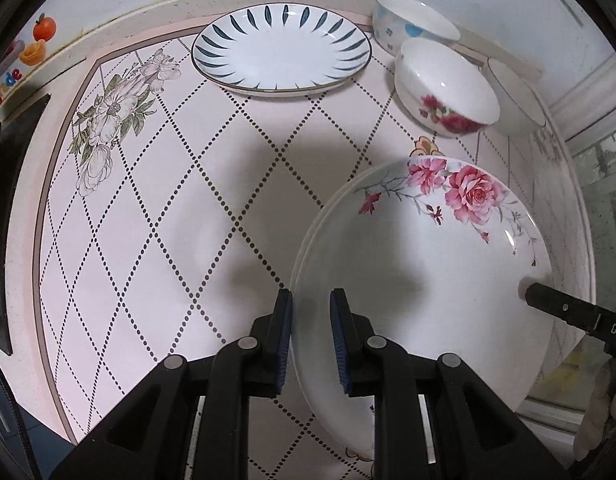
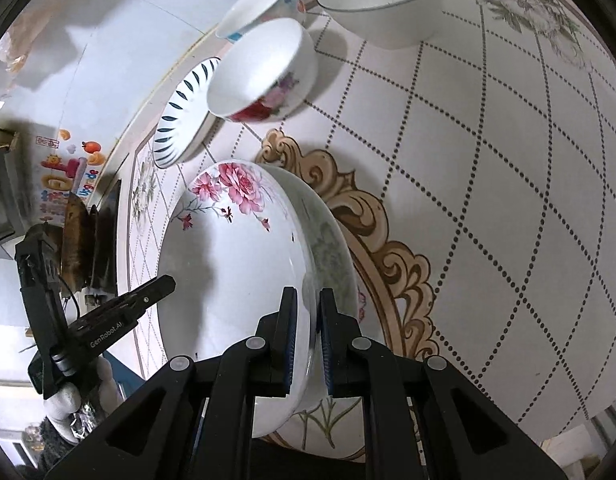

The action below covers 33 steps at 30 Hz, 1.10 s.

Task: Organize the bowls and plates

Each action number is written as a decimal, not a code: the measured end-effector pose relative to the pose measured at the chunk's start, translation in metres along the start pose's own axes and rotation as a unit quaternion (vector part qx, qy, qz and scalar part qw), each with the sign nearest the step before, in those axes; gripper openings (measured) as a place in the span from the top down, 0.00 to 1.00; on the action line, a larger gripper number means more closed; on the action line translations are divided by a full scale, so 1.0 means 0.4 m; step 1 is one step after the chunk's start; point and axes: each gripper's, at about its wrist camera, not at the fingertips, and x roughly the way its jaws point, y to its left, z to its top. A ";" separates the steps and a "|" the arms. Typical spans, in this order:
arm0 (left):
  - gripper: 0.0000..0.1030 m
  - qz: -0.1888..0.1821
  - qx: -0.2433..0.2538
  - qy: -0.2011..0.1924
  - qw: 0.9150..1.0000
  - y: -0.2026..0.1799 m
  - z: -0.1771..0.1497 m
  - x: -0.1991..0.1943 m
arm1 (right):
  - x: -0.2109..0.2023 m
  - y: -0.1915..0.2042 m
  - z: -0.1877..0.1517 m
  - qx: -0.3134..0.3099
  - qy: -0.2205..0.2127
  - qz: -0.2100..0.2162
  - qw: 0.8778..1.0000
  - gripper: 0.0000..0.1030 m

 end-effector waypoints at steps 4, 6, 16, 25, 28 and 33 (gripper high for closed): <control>0.84 0.011 0.004 -0.002 1.000 -0.006 -0.004 0.005 | 0.017 -0.009 -0.002 0.000 0.004 0.001 1.000 0.88; 0.84 0.013 0.002 -0.003 1.000 -0.004 -0.006 0.005 | 0.030 -0.002 -0.001 0.003 0.007 0.002 1.000 0.88; 0.84 0.030 0.003 -0.006 1.000 -0.014 -0.010 0.011 | 0.051 0.005 -0.004 -0.010 0.018 -0.008 1.000 0.88; 0.84 0.033 -0.001 -0.007 0.999 -0.015 -0.011 0.009 | 0.028 0.004 -0.015 -0.012 0.036 -0.010 0.999 0.88; 0.84 0.032 -0.002 -0.006 0.999 -0.012 -0.012 0.008 | 0.027 0.002 -0.024 -0.009 0.040 -0.009 0.999 0.88; 0.84 0.035 -0.002 -0.007 0.999 -0.012 -0.013 0.008 | 0.007 -0.010 -0.033 0.003 0.037 -0.013 0.999 0.88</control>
